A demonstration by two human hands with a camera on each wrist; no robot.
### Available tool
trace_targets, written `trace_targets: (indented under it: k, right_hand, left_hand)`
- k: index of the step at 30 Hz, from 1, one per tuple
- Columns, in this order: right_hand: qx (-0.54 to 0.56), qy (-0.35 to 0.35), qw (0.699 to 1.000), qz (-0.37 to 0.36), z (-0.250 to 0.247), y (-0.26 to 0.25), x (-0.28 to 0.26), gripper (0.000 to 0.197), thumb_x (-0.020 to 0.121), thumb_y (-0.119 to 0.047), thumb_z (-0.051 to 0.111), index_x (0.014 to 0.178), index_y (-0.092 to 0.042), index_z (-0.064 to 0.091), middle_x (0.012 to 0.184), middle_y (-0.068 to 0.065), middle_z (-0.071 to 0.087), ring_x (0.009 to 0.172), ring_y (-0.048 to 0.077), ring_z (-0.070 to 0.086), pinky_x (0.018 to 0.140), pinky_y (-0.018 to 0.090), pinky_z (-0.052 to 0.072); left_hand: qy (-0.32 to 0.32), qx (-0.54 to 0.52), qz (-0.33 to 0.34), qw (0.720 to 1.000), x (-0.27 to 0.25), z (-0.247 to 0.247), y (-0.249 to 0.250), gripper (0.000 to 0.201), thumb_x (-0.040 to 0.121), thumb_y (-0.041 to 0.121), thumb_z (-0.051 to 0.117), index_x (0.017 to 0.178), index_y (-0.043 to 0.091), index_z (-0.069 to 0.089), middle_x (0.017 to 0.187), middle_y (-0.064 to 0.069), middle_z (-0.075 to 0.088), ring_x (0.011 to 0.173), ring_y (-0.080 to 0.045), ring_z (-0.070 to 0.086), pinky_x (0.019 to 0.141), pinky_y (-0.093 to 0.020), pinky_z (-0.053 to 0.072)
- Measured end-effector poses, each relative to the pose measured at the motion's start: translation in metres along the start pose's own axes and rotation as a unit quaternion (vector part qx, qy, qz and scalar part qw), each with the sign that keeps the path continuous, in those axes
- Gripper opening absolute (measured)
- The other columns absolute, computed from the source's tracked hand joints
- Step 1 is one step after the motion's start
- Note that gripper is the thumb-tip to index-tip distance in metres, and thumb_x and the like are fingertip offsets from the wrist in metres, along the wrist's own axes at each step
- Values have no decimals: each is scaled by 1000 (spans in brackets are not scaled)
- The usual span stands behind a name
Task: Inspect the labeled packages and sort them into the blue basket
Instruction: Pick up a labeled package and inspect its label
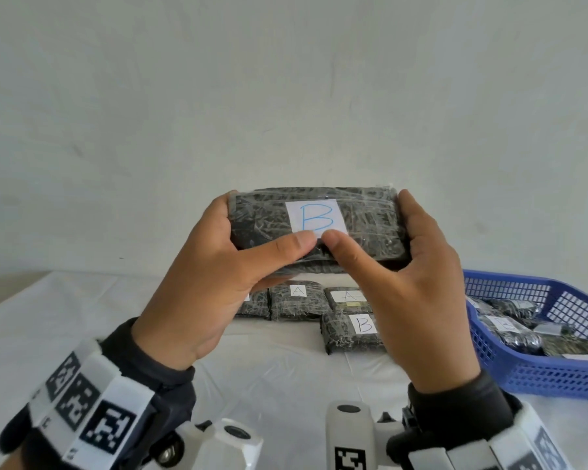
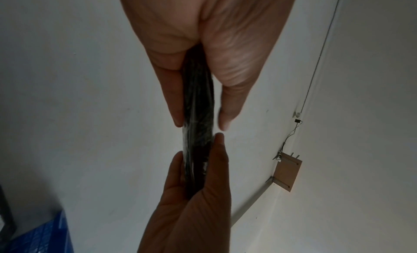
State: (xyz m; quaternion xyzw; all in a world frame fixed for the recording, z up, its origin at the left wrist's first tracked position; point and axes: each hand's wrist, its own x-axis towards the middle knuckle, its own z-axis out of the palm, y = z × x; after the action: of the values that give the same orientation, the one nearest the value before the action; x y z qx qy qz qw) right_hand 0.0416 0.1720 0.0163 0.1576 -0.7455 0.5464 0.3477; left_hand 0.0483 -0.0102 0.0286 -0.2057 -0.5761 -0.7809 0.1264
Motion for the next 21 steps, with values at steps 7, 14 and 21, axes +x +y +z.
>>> trace_targets:
  k: [7, 14, 21]
  right_hand:
    - [17, -43, 999, 25, -8, 5, 2, 111, 65, -69, 79, 160, -27, 38, 142, -26, 53, 134, -7, 52, 115, 27, 44]
    - [272, -21, 961, 50, -11, 15, 7, 81, 76, -55, 79, 143, -16, 56, 121, -3, 73, 117, 12, 69, 103, 32, 50]
    - [293, 24, 955, 47, -9, 10, 7, 74, 70, -72, 72, 118, -16, 65, 95, -15, 73, 104, 7, 70, 99, 36, 55]
  left_hand:
    - [-2, 1, -59, 998, 4, -8, 1, 53, 74, 20, 77, 124, 8, 64, 110, -6, 80, 95, -19, 79, 70, -24, 62]
    - [-29, -90, -138, 986, 6, -12, 3, 23, 74, 15, 74, 89, 1, 83, 102, -16, 80, 80, -18, 79, 65, -24, 63]
    - [-29, -151, -111, 982, 6, -6, -5, 24, 81, 20, 68, 86, 2, 83, 107, -19, 79, 95, -27, 79, 72, -23, 64]
